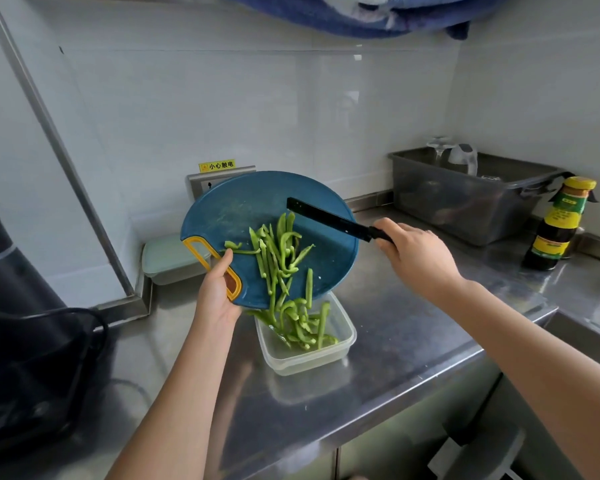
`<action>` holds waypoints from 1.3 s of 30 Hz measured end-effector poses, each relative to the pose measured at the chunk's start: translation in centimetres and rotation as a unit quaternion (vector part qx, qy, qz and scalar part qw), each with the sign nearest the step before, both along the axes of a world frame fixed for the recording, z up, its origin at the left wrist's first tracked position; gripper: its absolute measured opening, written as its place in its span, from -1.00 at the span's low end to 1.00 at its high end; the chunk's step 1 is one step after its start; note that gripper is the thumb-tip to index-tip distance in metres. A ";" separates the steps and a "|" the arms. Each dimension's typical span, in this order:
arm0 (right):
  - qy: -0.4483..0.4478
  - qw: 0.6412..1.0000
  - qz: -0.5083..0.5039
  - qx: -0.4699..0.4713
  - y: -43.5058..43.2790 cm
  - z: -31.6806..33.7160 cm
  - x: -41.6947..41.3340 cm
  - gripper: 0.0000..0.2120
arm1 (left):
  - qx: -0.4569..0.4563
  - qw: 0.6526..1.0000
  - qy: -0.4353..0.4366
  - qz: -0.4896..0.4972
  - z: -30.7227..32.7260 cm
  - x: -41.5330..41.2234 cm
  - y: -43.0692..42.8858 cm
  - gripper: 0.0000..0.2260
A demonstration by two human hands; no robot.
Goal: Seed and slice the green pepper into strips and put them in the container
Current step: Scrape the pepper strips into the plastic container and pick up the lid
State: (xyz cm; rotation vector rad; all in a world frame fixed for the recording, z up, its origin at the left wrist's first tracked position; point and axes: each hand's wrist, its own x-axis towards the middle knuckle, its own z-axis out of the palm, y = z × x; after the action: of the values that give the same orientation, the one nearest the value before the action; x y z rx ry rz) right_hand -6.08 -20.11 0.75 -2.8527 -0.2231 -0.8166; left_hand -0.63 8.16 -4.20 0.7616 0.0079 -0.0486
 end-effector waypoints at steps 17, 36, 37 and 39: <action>-0.037 0.997 0.040 -0.052 -2.9 -5.5 -4.4 -0.86 | 0.005 1.000 0.002 -0.003 0.0 0.3 -0.4 -0.63; -0.017 0.998 0.042 -0.035 -5.0 -5.7 -7.3 -0.76 | 0.007 1.000 0.001 -0.005 -0.1 0.8 -0.3 -0.62; -0.025 0.999 0.038 -0.025 -4.9 -5.5 -6.9 -0.79 | 0.007 1.000 -0.001 -0.007 0.0 0.7 -0.5 -0.64; -0.041 0.999 0.032 -0.009 -4.5 -4.9 -5.8 -0.81 | 0.006 1.000 0.002 -0.009 0.1 0.5 -0.7 -0.70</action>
State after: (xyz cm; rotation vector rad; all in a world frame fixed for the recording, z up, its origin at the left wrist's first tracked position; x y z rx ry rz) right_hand -11.93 -24.61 -4.13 -2.8143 -0.3314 -0.9250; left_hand -0.10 7.47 -4.06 0.7745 0.0048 -0.0662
